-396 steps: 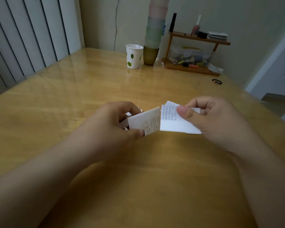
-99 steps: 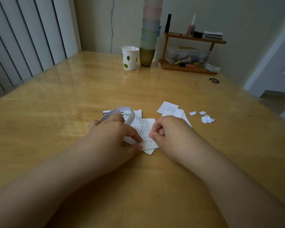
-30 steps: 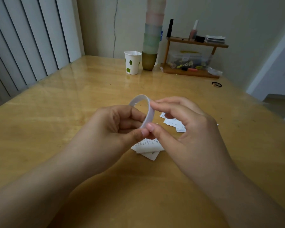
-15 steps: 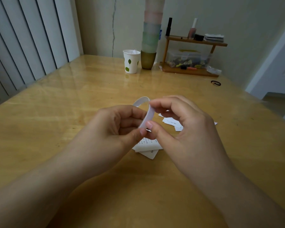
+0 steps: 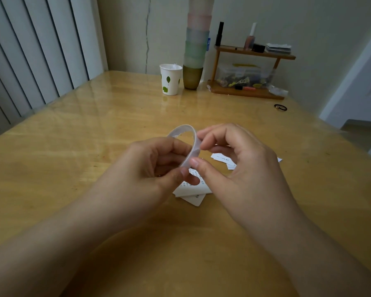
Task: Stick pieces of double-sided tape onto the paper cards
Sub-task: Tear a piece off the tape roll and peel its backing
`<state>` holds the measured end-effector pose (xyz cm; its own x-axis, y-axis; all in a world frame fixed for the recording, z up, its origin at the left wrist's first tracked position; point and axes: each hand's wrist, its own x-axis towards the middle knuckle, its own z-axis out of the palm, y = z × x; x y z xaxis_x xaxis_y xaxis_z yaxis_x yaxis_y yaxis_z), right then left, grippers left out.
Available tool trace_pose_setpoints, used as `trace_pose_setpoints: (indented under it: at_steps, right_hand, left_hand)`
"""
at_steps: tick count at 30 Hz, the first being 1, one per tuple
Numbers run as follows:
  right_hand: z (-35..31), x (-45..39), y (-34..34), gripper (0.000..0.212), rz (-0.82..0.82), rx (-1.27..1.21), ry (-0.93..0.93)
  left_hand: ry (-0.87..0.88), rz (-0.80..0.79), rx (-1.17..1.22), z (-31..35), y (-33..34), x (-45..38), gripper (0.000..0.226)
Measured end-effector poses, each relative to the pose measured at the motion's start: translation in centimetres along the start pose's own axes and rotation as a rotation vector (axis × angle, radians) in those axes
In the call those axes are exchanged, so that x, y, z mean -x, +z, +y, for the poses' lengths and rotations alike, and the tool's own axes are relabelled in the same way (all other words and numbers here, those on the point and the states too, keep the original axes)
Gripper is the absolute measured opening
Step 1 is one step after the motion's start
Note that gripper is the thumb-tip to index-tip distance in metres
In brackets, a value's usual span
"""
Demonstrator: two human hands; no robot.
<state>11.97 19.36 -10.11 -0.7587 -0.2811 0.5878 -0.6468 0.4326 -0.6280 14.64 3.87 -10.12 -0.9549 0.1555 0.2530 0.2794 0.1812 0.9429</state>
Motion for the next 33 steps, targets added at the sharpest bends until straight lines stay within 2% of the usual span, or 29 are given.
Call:
trace_pose_setpoints:
  at_steps: [5, 12, 13, 18, 20, 24, 28, 33]
  right_hand:
    - [0.14, 0.03, 0.13, 0.041, -0.011, -0.054, 0.021]
    - [0.41, -0.04, 0.27, 0.012, 0.064, 0.021, -0.077]
    - [0.35, 0.0, 0.25, 0.01, 0.068, 0.017, -0.076]
    - [0.18, 0.19, 0.2, 0.015, 0.056, -0.009, 0.037]
    - [0.02, 0.18, 0.16, 0.021, 0.051, -0.021, 0.039]
    - [0.1, 0.07, -0.01, 0.051, 0.012, -0.049, 0.041]
    - [0.59, 0.12, 0.45, 0.034, -0.023, 0.078, -0.037]
    - [0.54, 0.06, 0.4, 0.005, 0.053, 0.082, -0.116]
  left_hand:
    - [0.0, 0.013, -0.025, 0.03, -0.01, 0.01, 0.021]
    - [-0.039, 0.027, -0.025, 0.09, 0.23, 0.06, 0.015]
    - [-0.042, 0.032, -0.027, 0.17, 0.25, 0.07, 0.012]
    - [-0.067, 0.076, -0.075, 0.38, 0.14, 0.1, 0.029]
    - [-0.067, 0.086, -0.084, 0.32, 0.06, 0.02, 0.025]
    - [-0.074, 0.099, -0.13, 0.07, -0.02, -0.05, 0.007]
    - [-0.067, 0.104, -0.165, 0.02, 0.11, -0.07, 0.009]
    - [-0.065, 0.11, -0.155, -0.1, 0.16, -0.1, 0.01]
